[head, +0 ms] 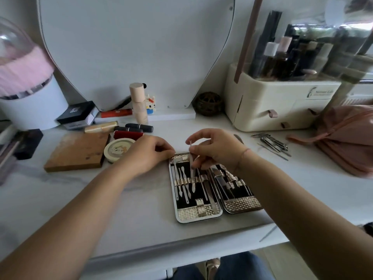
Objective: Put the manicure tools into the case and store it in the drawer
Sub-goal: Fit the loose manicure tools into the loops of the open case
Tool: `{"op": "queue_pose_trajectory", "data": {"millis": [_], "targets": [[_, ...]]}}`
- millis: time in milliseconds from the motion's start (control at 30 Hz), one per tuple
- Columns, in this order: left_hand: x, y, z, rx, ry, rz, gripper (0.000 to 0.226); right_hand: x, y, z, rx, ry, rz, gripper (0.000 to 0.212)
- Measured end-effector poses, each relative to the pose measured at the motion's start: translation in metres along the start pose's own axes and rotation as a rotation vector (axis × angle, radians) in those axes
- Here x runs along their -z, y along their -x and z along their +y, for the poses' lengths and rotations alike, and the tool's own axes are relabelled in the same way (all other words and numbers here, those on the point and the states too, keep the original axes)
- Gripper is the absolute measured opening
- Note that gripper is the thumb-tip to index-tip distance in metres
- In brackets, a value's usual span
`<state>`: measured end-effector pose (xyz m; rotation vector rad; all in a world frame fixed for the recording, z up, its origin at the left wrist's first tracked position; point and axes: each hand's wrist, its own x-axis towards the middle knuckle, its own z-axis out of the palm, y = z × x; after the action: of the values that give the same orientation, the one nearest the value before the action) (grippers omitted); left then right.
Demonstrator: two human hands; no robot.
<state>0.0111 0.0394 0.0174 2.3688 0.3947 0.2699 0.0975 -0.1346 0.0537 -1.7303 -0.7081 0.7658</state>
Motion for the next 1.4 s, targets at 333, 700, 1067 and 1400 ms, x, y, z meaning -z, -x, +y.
{"op": "queue_pose_trajectory", "data": {"millis": [333, 700, 1067, 1400], "targets": [[0.0, 0.0, -0.001, -0.004, 0.005, 0.008, 0.007, -0.001, -0.022, 0.006, -0.026, 0.121, 0.102, 0.006], [0.0, -0.001, -0.001, 0.0, 0.004, -0.001, 0.007, -0.002, -0.025, 0.008, 0.087, 0.491, 0.07, 0.007], [0.0, -0.001, -0.001, 0.0, 0.031, -0.003, 0.006, -0.006, -0.006, 0.012, 0.243, 0.922, 0.121, 0.026], [-0.001, -0.001, -0.002, -0.004, 0.052, 0.007, 0.005, -0.007, 0.008, 0.019, 0.313, 0.945, 0.106, 0.03]]}}
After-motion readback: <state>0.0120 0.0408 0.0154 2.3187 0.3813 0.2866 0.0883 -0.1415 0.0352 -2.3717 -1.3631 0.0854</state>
